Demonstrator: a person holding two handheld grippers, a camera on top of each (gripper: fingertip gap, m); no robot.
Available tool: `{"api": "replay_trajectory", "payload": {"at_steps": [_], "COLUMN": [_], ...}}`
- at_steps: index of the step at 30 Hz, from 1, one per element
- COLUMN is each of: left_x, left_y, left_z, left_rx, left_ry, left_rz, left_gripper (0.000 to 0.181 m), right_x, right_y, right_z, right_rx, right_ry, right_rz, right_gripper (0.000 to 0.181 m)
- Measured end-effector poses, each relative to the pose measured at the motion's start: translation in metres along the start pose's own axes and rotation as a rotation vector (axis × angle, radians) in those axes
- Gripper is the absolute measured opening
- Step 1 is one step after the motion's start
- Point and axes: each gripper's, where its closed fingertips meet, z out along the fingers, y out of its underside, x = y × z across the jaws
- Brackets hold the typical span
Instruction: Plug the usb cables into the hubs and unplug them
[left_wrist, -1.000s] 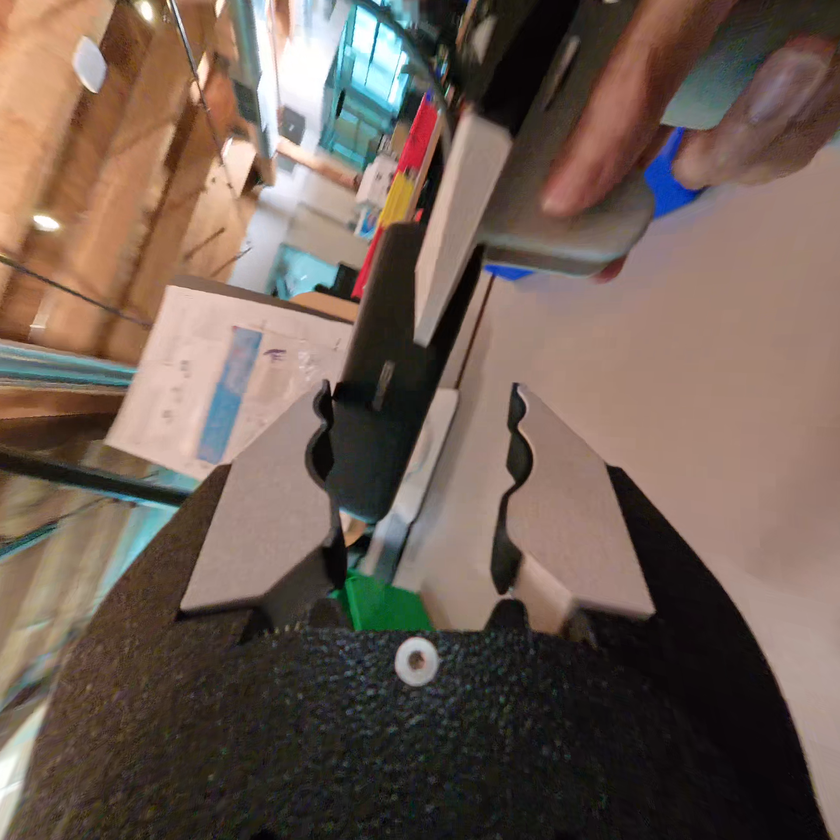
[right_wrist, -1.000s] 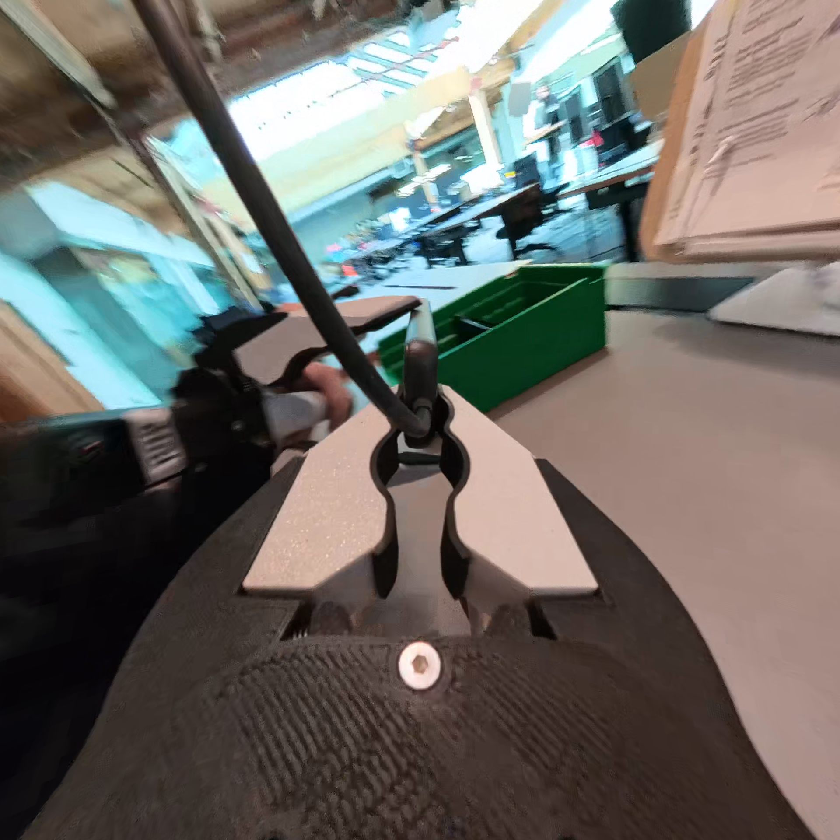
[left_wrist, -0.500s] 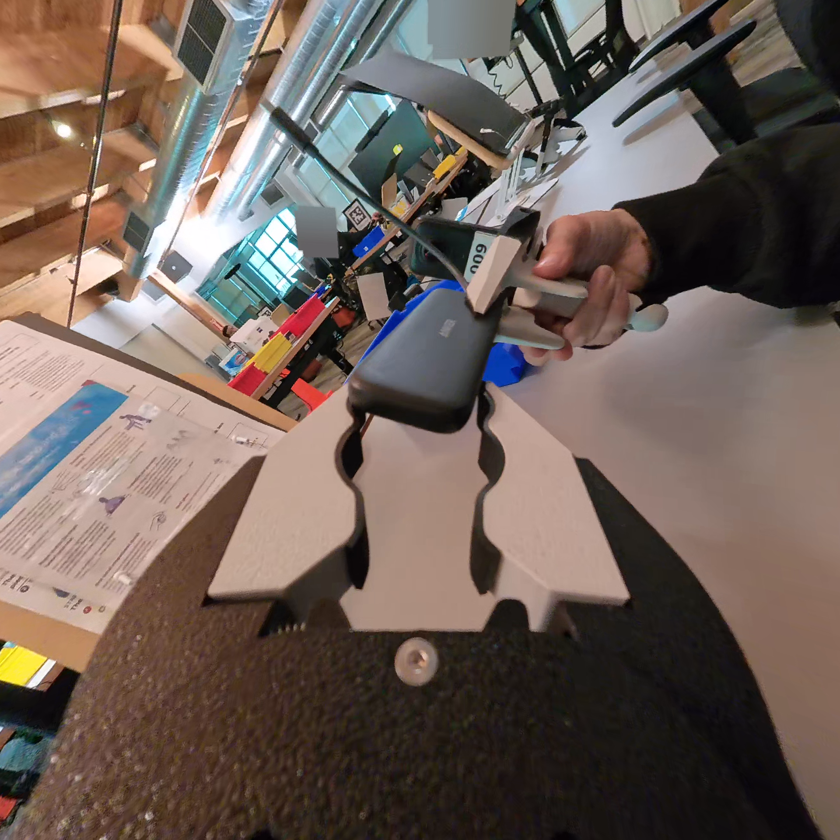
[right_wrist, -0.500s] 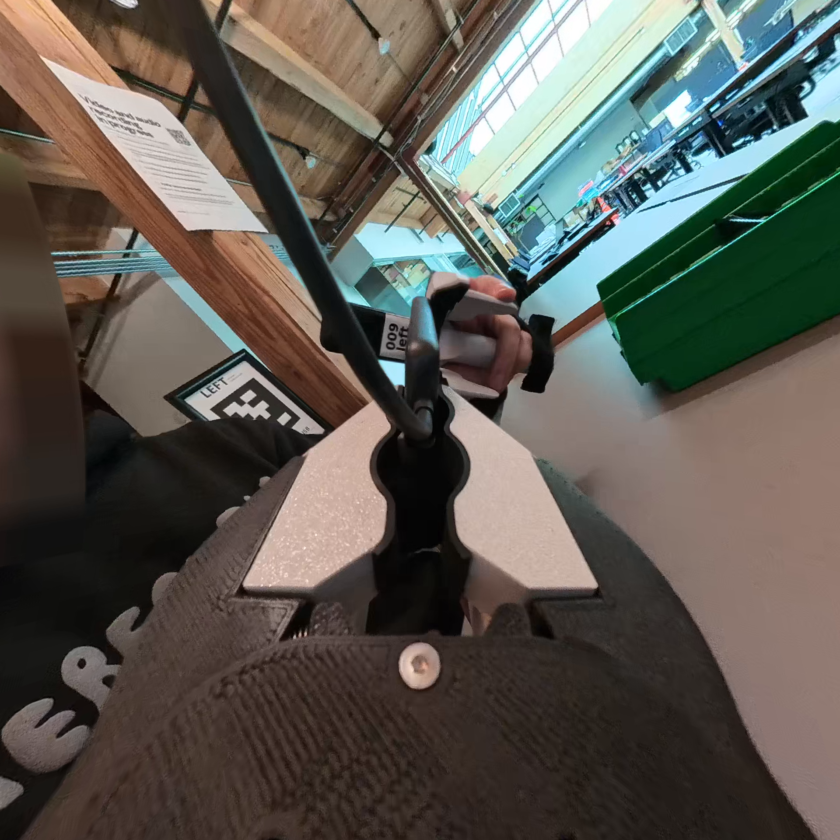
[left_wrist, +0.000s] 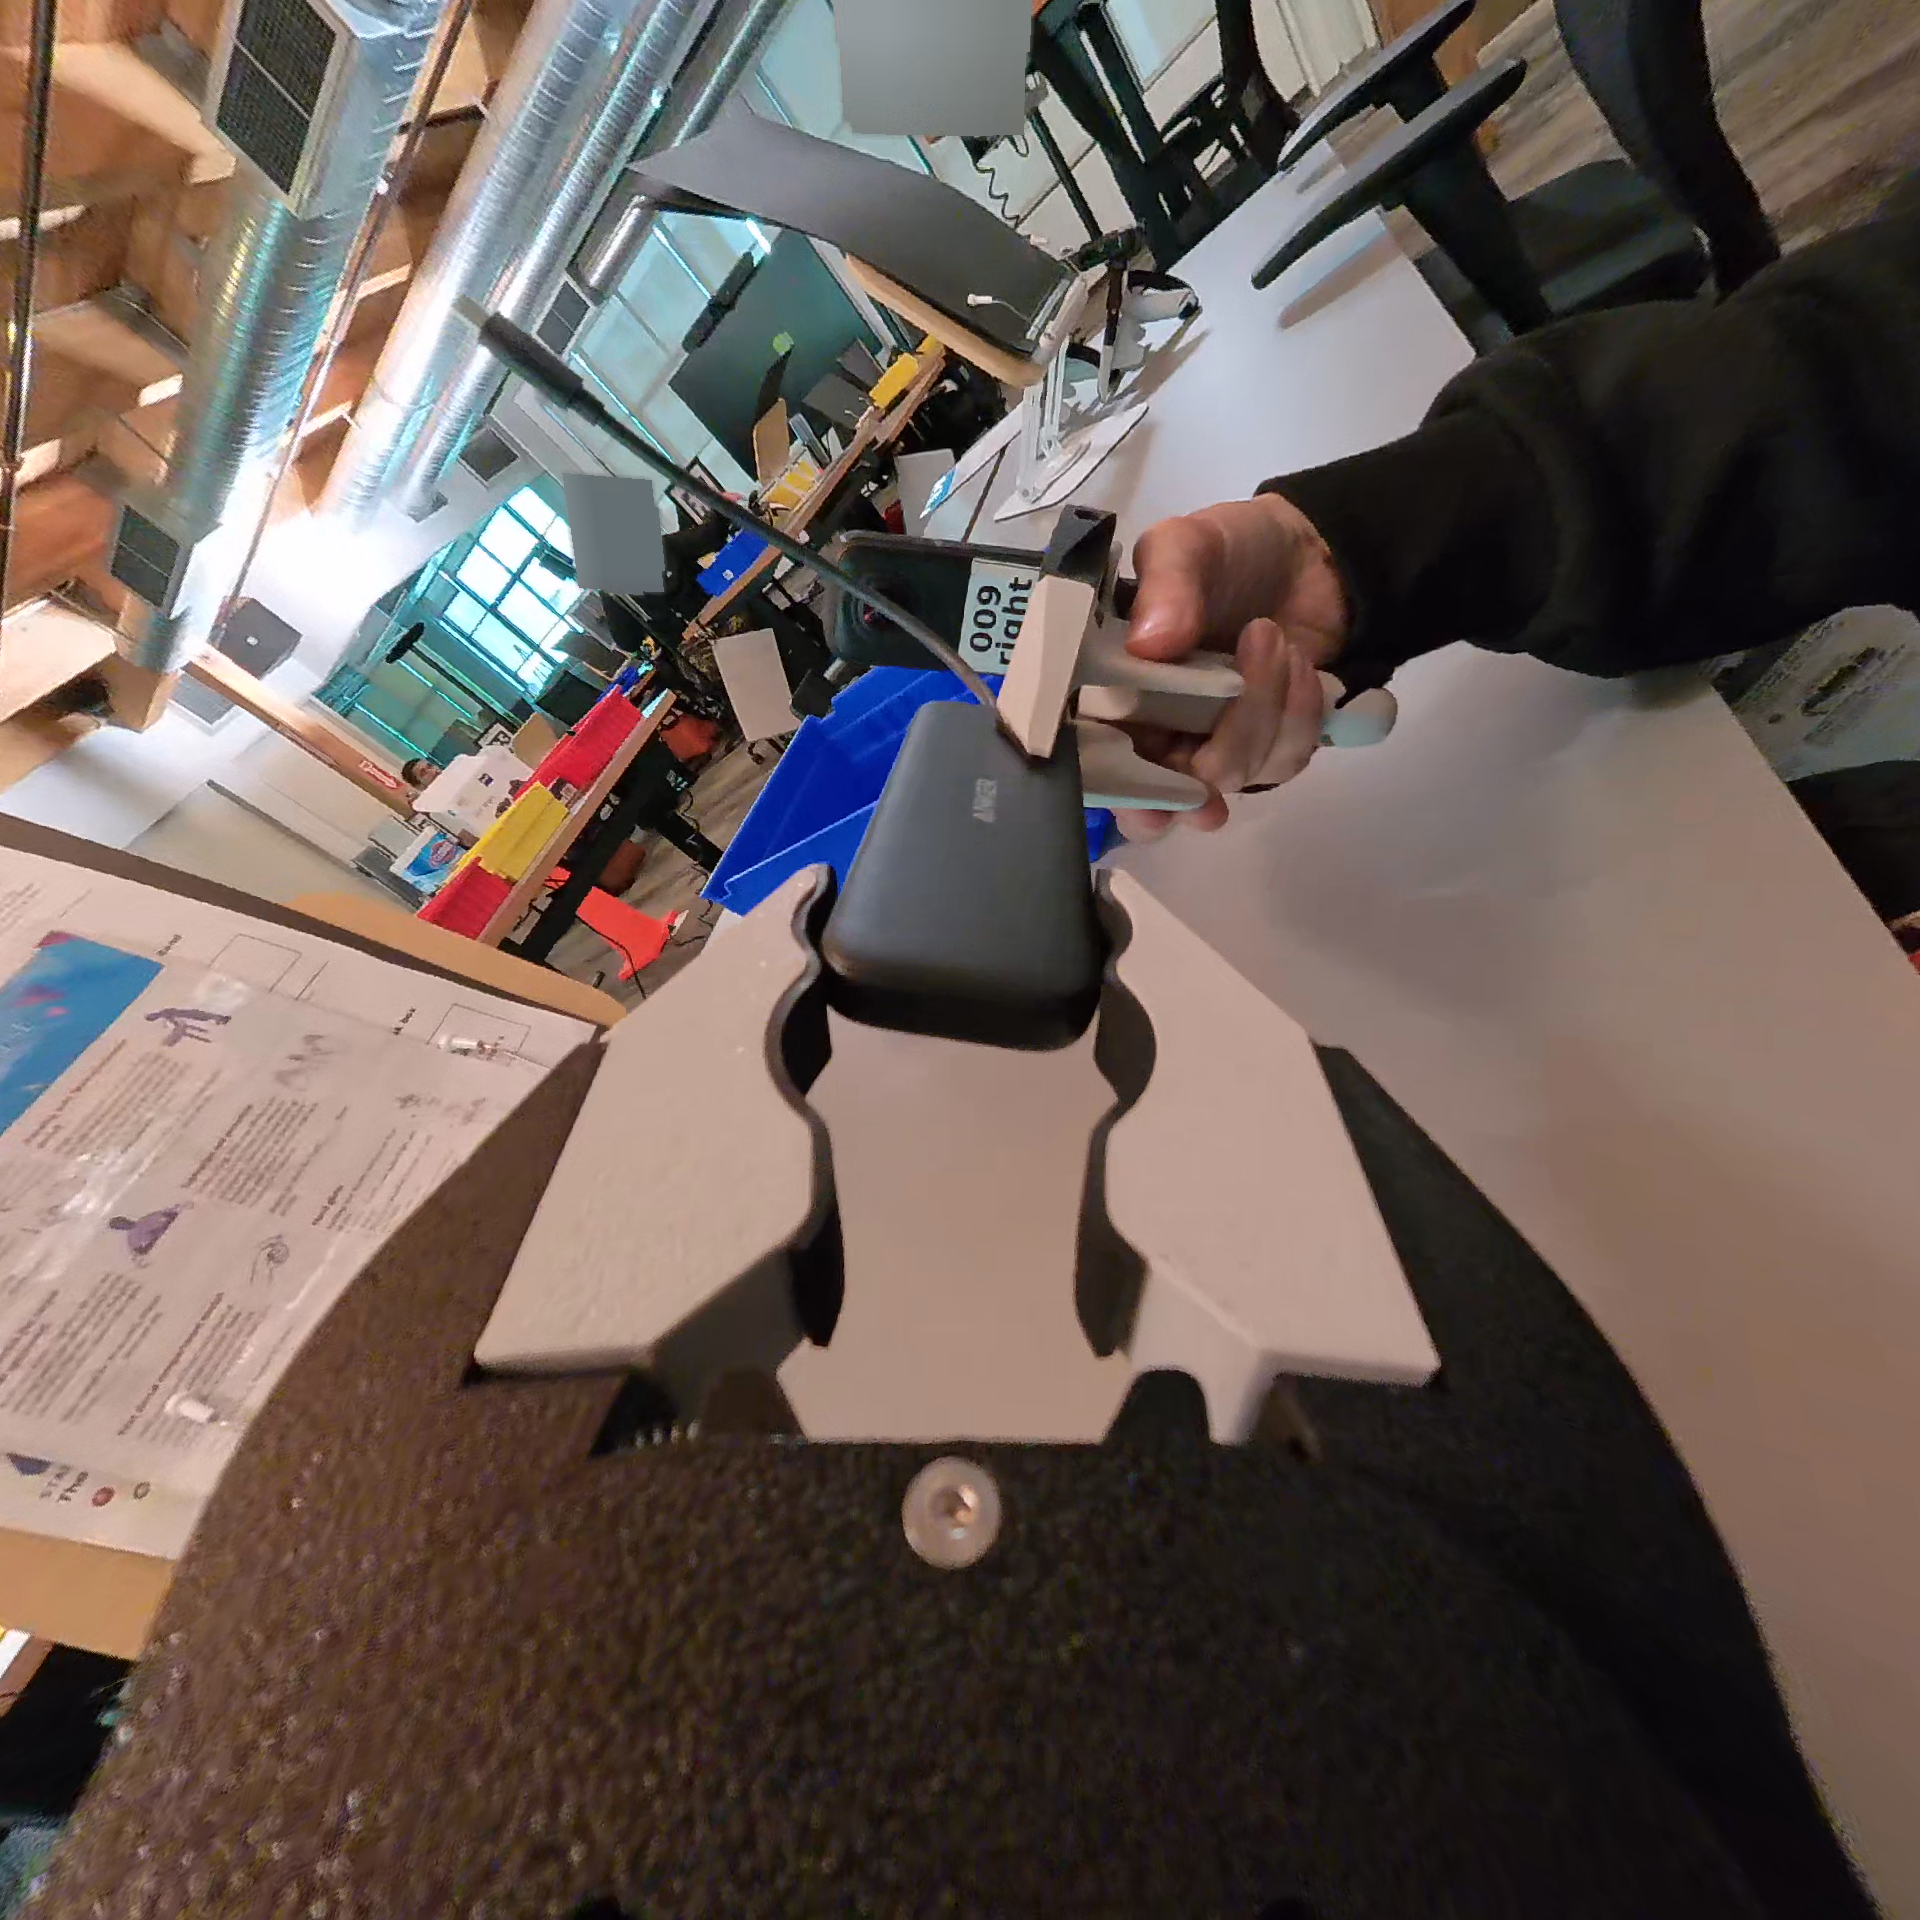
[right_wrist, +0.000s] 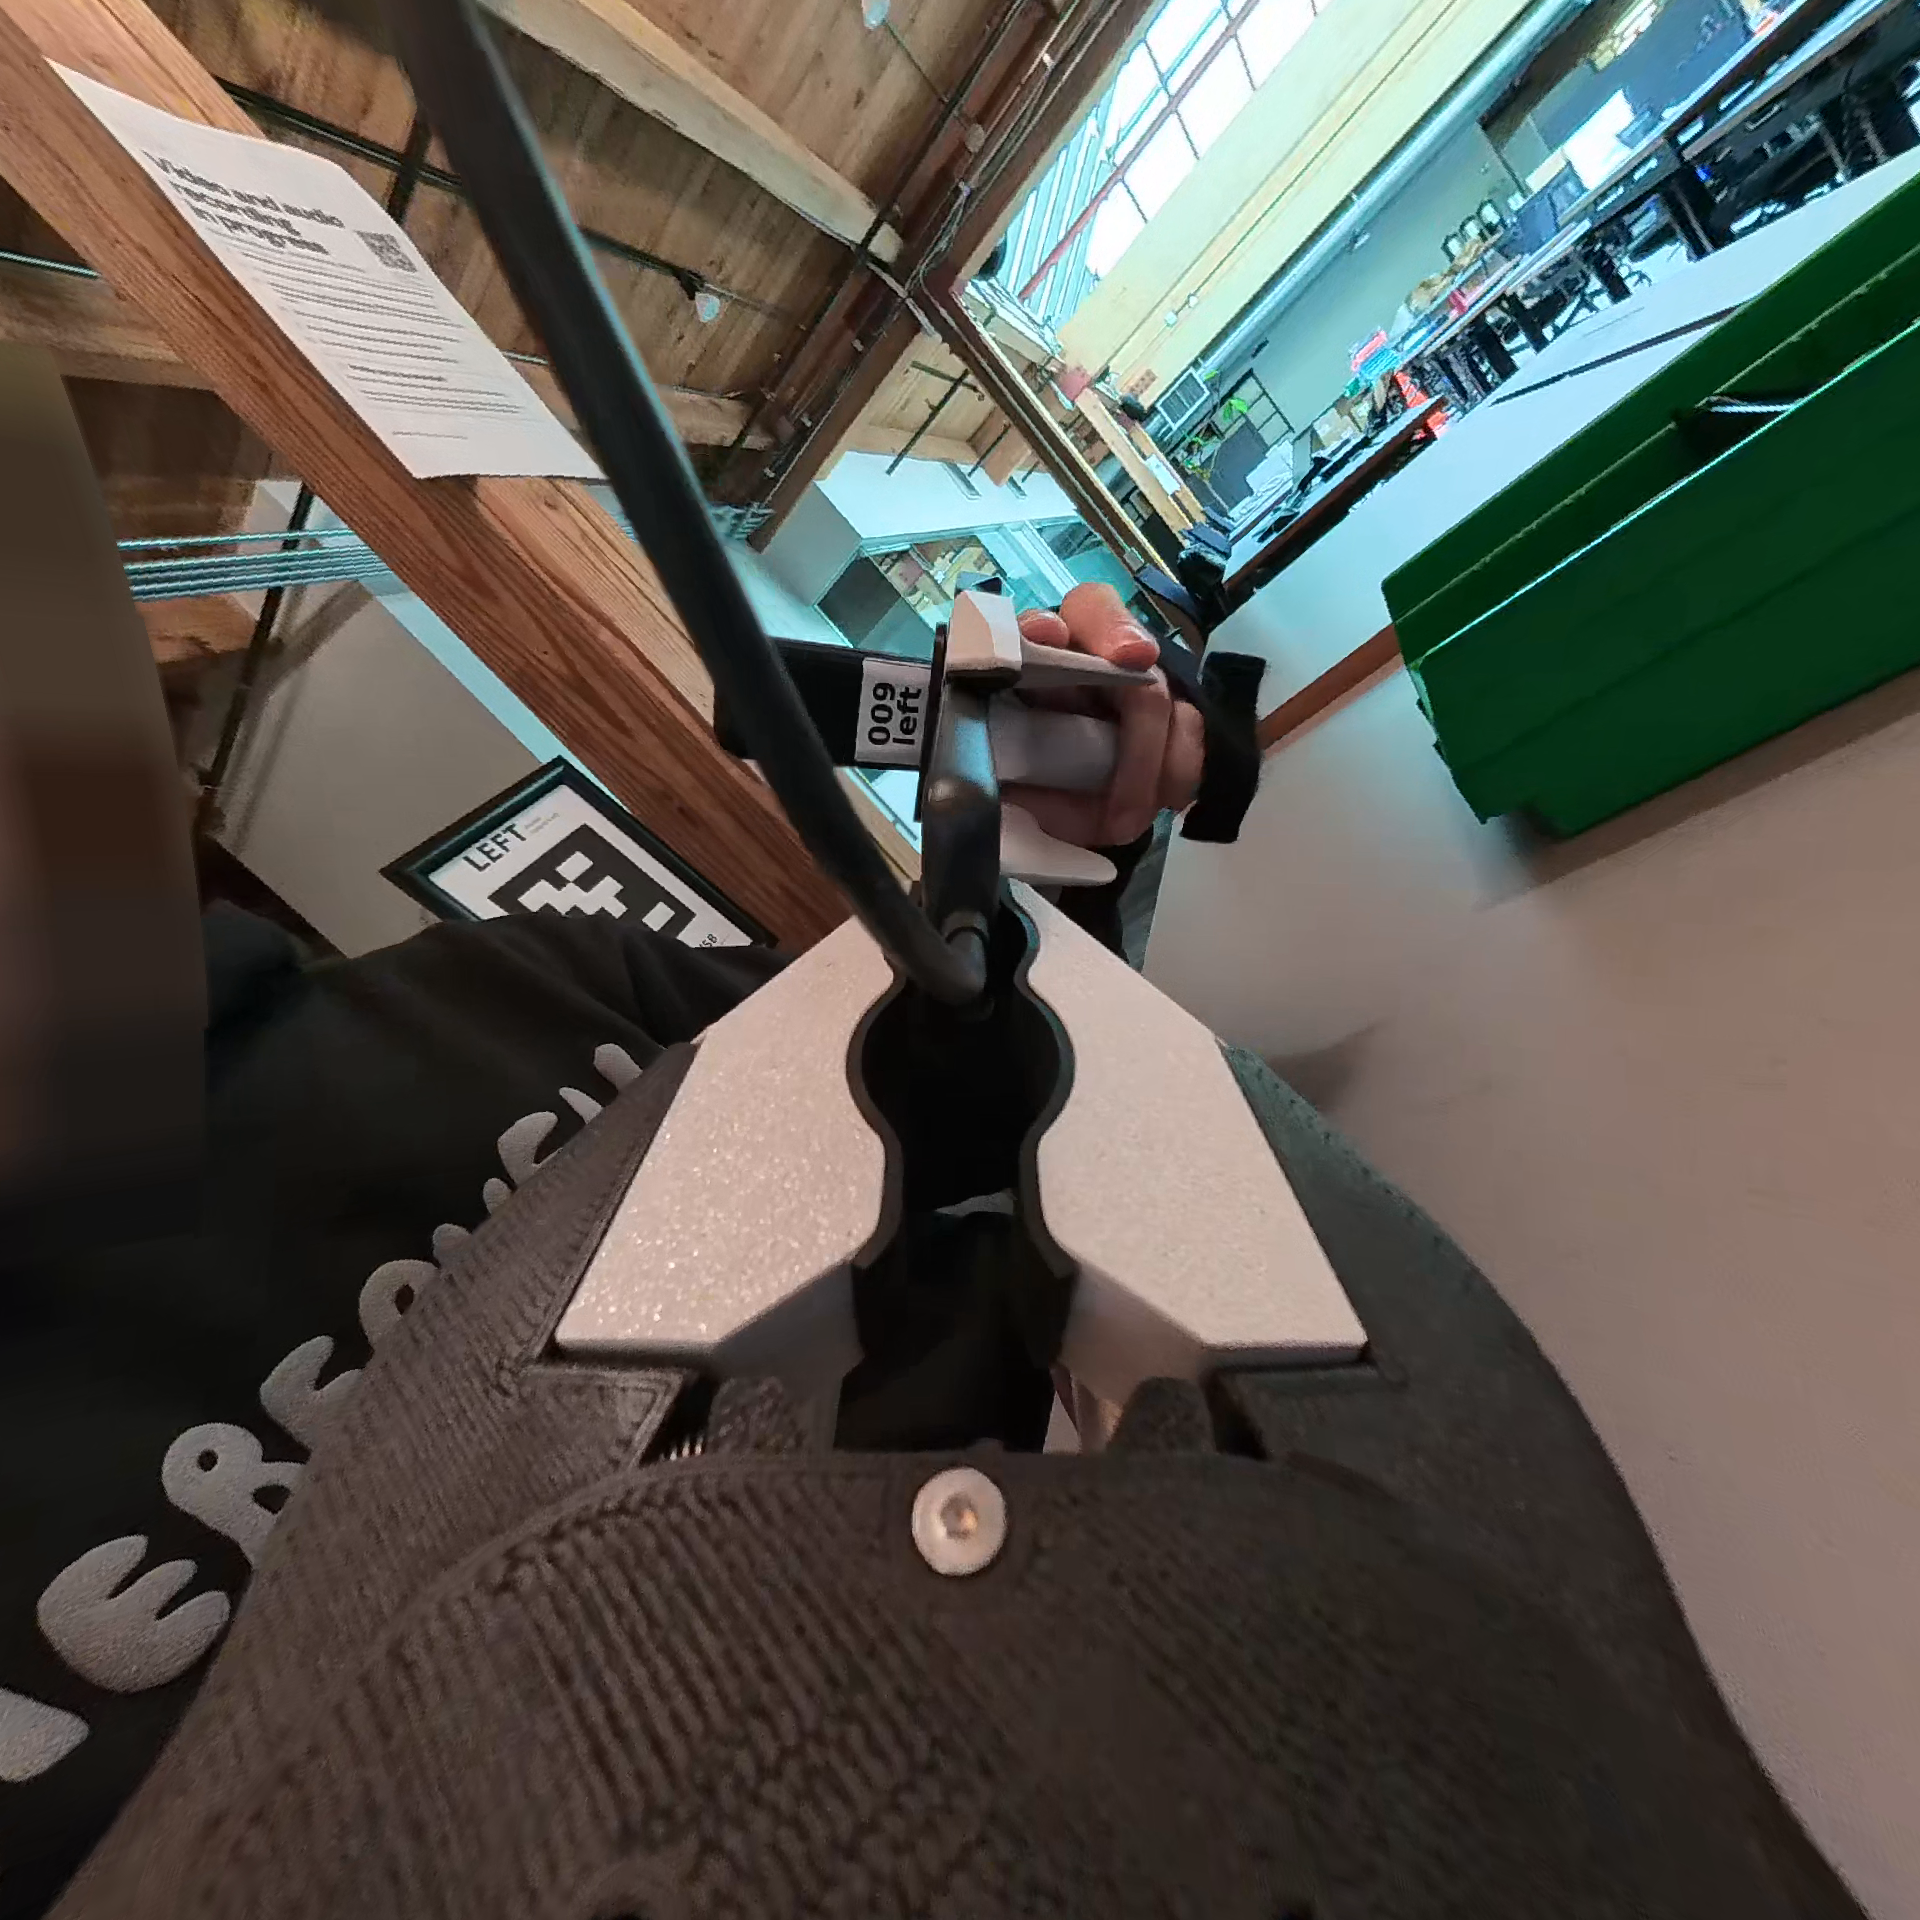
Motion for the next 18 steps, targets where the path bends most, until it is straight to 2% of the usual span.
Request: {"api": "replay_trajectory", "payload": {"at_steps": [5, 8, 12, 15, 16, 18], "left_x": [-0.005, -0.007, -0.017, -0.032, -0.036, -0.041], "left_y": [0.015, 0.017, 0.021, 0.03, 0.033, 0.04], "left_z": [0.005, 0.008, 0.007, 0.001, -0.001, -0.002], "left_rx": [-0.107, -0.07, -0.024, -0.004, -0.001, 0.0], "left_ry": [-0.046, -0.066, -0.117, -0.17, -0.178, -0.182], "left_rz": [-0.082, -0.208, -0.329, -0.437, -0.474, -0.516], "left_gripper": [0.046, 0.045, 0.045, 0.045, 0.045, 0.045], "right_x": [0.008, 0.017, 0.028, 0.041, 0.039, 0.019], "right_y": [-0.01, -0.016, -0.018, -0.038, -0.049, -0.064], "right_z": [-0.005, -0.006, -0.008, -0.03, -0.04, -0.048], "right_rx": [0.069, 0.095, 0.062, 0.062, 0.081, 0.112], "right_ry": [0.046, 0.128, 0.309, 0.576, 0.658, 0.708], "right_rz": [-0.053, -0.135, -0.348, -0.575, -0.655, -0.811], "right_gripper": [0.01, 0.019, 0.052, 0.086, 0.095, 0.107]}}
